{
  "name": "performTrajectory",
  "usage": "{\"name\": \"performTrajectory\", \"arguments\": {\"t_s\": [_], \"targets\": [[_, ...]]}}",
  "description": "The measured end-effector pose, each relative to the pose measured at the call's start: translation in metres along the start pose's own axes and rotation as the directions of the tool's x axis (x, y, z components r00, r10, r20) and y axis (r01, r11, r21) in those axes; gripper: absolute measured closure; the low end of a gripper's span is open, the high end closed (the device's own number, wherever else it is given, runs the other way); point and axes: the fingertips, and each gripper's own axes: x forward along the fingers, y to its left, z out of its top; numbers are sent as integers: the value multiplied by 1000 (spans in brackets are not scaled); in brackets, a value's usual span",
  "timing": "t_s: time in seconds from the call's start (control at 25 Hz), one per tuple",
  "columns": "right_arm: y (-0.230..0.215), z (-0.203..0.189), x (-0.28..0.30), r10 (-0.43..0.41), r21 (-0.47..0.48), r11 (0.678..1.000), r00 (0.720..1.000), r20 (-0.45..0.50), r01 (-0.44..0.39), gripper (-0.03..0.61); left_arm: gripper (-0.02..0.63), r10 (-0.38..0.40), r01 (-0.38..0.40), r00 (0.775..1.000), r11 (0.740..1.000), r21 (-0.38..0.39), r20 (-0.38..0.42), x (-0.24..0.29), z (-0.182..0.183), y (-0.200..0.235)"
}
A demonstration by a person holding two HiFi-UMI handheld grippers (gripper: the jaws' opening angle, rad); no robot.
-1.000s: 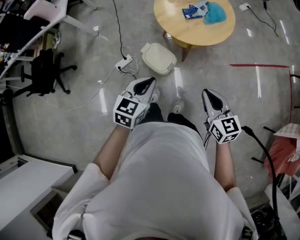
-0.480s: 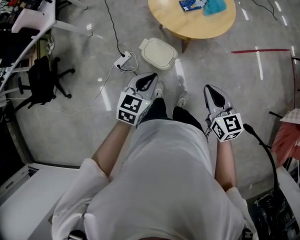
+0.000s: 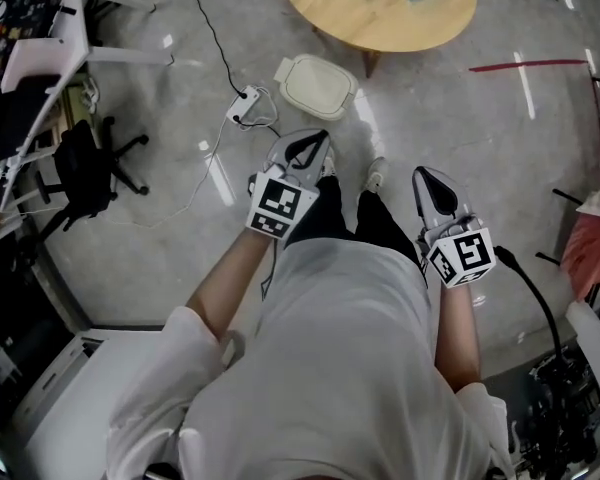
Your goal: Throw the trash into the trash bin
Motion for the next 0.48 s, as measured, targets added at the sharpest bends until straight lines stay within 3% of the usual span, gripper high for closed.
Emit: {"name": "performTrajectory", "arguments": {"t_s": [0.48], "targets": [[-17,-29,13,-50,60,997,998,-35,52,577,611,-106,106,994,994,-9,-27,51,-27,1]]}}
